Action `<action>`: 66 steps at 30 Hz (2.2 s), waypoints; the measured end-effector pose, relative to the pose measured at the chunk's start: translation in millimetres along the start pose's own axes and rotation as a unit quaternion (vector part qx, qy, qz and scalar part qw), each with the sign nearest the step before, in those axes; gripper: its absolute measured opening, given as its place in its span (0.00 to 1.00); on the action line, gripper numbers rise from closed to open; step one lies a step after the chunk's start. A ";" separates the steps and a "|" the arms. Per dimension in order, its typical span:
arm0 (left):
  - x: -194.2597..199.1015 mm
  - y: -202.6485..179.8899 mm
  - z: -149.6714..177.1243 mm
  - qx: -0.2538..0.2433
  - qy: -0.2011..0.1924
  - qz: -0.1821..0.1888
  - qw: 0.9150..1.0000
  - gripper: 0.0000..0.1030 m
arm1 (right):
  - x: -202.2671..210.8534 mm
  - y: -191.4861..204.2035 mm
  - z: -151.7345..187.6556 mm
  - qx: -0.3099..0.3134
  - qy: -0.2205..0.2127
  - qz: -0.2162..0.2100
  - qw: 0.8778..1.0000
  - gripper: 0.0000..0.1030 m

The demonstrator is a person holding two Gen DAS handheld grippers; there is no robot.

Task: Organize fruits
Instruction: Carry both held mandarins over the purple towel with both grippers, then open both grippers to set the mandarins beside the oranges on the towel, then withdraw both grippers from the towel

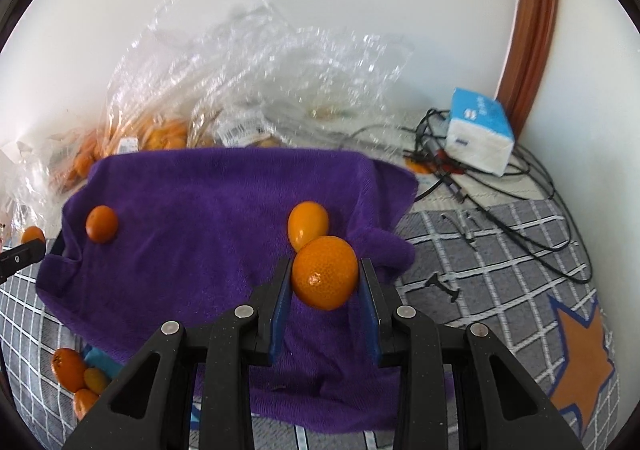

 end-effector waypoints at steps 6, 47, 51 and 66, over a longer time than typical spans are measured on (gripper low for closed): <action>-20.0 -7.4 -1.5 -0.007 0.012 -0.006 1.000 0.32 | -22.5 3.0 6.1 0.009 0.021 -0.007 1.000 0.31; 97.3 46.0 79.3 0.001 -0.070 -0.033 0.997 0.57 | 99.7 53.4 62.4 0.029 -0.023 -0.006 0.999 0.71; 99.0 56.4 96.1 0.006 -0.061 -0.038 0.997 0.57 | 102.9 59.3 75.1 0.029 -0.012 -0.018 0.999 0.70; 77.5 109.3 139.5 0.057 -0.019 -0.047 0.997 0.57 | 84.7 111.3 124.9 0.060 0.010 -0.089 0.994 0.50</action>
Point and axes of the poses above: each gripper's, at about its wrist camera, not at the fingertips, and x roughly against the way its jaws point, y to its left, z to its underside, the point moved 5 cm from there along -x, roughly the way its jaws point, and after that the axes turned 11 degrees about -z, right-handed, at the moved point
